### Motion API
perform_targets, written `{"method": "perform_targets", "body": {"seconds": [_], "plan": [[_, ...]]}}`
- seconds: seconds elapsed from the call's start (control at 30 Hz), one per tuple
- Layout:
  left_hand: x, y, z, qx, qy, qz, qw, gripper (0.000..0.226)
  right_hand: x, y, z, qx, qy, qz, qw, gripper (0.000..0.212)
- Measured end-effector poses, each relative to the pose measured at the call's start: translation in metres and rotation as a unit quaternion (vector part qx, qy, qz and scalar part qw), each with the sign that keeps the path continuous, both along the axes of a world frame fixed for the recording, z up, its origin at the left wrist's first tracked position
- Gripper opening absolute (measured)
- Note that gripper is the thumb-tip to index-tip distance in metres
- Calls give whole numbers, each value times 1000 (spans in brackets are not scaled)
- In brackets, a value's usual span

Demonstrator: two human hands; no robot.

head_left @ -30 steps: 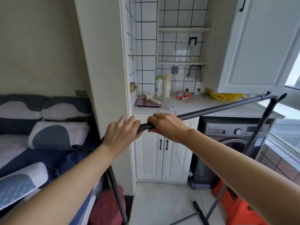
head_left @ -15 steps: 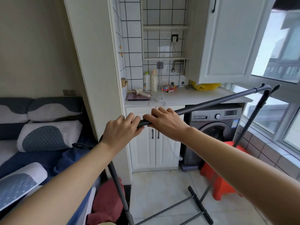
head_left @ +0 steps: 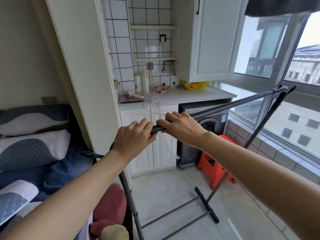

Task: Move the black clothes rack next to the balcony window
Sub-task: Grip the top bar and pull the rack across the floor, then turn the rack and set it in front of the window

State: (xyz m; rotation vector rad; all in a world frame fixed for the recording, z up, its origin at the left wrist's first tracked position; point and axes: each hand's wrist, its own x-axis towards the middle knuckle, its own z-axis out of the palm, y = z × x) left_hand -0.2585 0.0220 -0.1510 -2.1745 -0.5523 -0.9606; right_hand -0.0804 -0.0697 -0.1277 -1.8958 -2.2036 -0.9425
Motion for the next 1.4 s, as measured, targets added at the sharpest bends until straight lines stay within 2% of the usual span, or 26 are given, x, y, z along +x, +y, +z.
{"method": "perform_targets", "body": {"seconds": [0.3, 0.57, 0.67, 0.73, 0.8, 0.9, 0.97, 1.07, 1.17, 1.23, 1.3, 1.4], "plan": [[18, -71, 15, -59, 14, -39, 997, 28, 13, -66, 10, -1, -19, -30, 999, 28], [56, -153, 21, -207, -10, -4, 978, 28, 38, -133, 8, 2, 5, -45, 999, 23], [64, -173, 25, -315, -20, 7, 949, 26, 41, -151, 8, -1, 10, -33, 999, 27], [67, -183, 29, -415, 1, 28, 909, 26, 37, -158, 9, -3, 17, -26, 1000, 28], [67, -190, 34, -529, 23, 26, 848, 23, 31, -163, 10, -12, 23, -30, 999, 28], [66, -194, 40, -703, 4, -47, 710, 14, 23, -171, 10, -18, 47, -51, 997, 28], [65, -197, 41, -780, -14, -90, 618, 16, 18, -178, 10, -13, 67, -59, 996, 29], [70, -206, 39, -833, -49, -124, 538, 15, 15, -188, 10, 4, 136, -81, 987, 33], [72, -225, 36, -872, -78, -160, 456, 7, 17, -203, 7, 10, 223, -122, 967, 48], [73, -239, 32, -884, -82, -190, 420, 5, 17, -217, 3, 25, 283, -150, 947, 54], [74, -252, 27, -895, -85, -211, 384, 8, 12, -233, -2, 52, 349, -180, 918, 54], [76, -267, 23, -924, -111, -233, 284, 10, -1, -261, -11, 85, 468, -245, 845, 44]]}}
